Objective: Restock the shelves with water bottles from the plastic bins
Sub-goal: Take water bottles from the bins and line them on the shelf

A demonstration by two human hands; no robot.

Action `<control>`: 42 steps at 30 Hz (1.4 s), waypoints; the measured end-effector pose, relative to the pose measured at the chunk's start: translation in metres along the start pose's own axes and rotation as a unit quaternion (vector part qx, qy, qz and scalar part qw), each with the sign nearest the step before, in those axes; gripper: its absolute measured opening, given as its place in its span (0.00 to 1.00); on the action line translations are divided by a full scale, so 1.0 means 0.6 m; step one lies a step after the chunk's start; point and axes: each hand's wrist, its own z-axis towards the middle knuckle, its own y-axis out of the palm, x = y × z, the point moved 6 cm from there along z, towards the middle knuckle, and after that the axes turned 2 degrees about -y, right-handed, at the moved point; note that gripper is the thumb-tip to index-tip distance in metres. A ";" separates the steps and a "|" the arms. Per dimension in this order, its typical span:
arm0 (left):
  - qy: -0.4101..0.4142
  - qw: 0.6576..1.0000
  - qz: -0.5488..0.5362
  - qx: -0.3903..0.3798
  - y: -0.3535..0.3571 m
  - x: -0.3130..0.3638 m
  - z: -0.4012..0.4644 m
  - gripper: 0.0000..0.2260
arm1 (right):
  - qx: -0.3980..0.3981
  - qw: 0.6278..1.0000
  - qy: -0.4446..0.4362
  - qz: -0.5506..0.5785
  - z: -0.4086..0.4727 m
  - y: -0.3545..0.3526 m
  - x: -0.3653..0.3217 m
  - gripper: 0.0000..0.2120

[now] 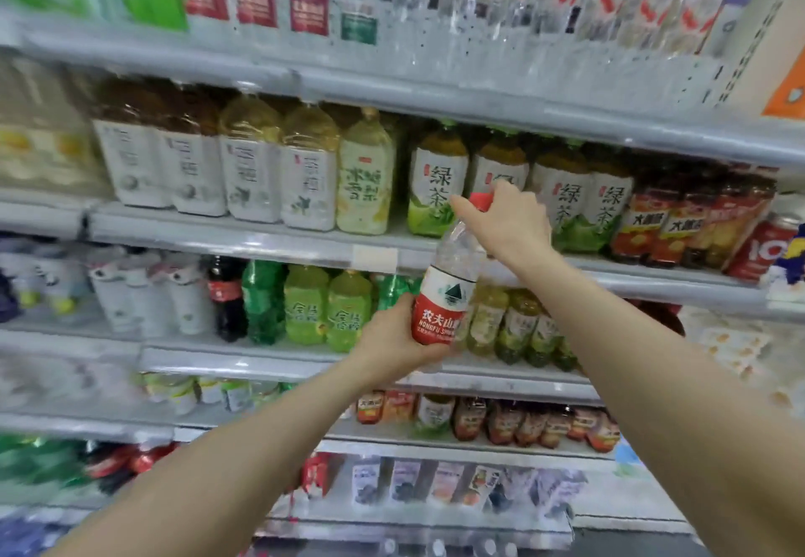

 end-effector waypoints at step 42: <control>-0.060 0.955 0.017 0.291 -0.968 -0.083 0.351 0.13 | 0.102 0.912 -0.373 -0.135 0.583 0.080 -0.786 0.21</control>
